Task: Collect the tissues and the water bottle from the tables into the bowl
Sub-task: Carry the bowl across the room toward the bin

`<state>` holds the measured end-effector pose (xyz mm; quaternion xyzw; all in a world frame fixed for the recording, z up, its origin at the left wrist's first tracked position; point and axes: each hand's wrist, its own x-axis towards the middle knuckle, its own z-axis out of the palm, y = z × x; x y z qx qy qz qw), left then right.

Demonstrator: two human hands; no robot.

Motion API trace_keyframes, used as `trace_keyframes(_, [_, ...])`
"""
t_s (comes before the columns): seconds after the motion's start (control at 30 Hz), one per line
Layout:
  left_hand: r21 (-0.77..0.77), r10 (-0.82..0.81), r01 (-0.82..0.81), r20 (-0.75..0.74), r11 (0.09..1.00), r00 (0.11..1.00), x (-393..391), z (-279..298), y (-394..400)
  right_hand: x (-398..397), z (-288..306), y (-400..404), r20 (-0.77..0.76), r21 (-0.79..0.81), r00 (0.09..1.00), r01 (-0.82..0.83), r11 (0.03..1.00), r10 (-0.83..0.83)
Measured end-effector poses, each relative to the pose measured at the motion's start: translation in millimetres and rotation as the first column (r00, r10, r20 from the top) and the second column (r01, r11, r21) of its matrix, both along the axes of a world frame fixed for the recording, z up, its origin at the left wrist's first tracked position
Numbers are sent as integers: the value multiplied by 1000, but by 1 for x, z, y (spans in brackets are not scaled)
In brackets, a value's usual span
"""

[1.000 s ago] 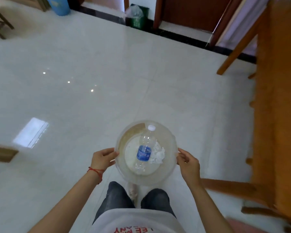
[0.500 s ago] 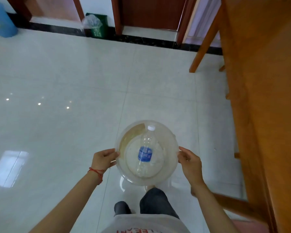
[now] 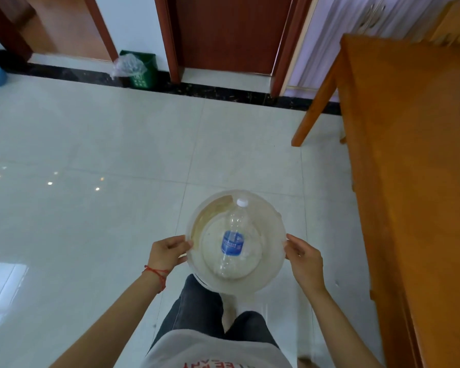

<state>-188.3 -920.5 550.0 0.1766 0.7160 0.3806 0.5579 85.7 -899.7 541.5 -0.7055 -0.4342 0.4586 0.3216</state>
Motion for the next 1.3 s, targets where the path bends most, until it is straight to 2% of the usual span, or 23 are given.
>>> trace_keyframes(0.33, [16, -102, 102, -11, 995, 995, -42, -5, 181, -40, -8, 149, -54, 19, 990, 131, 991, -129])
trace_keyframes(0.63, [6, -158, 158, -11, 987, 987, -64, -2, 315, -58, -6, 264, -51, 15, 987, 151, 988, -150])
trace_keyframes(0.8, [-15, -175, 175, -19, 984, 984, -54, -9, 383, -47, -15, 332, -41, -23, 985, 165, 986, -165])
trace_keyframes(1.17, [-71, -186, 183, -37, 980, 982, -3, -22, 563, 0, -26, 515, 32, -55, 997, 76, 996, -75])
trace_keyframes(1.3, [-90, -222, 217, -54, 972, 974, 13, -26, 623, 15, -30, 567, 37, -65, 994, 101, 993, -98])
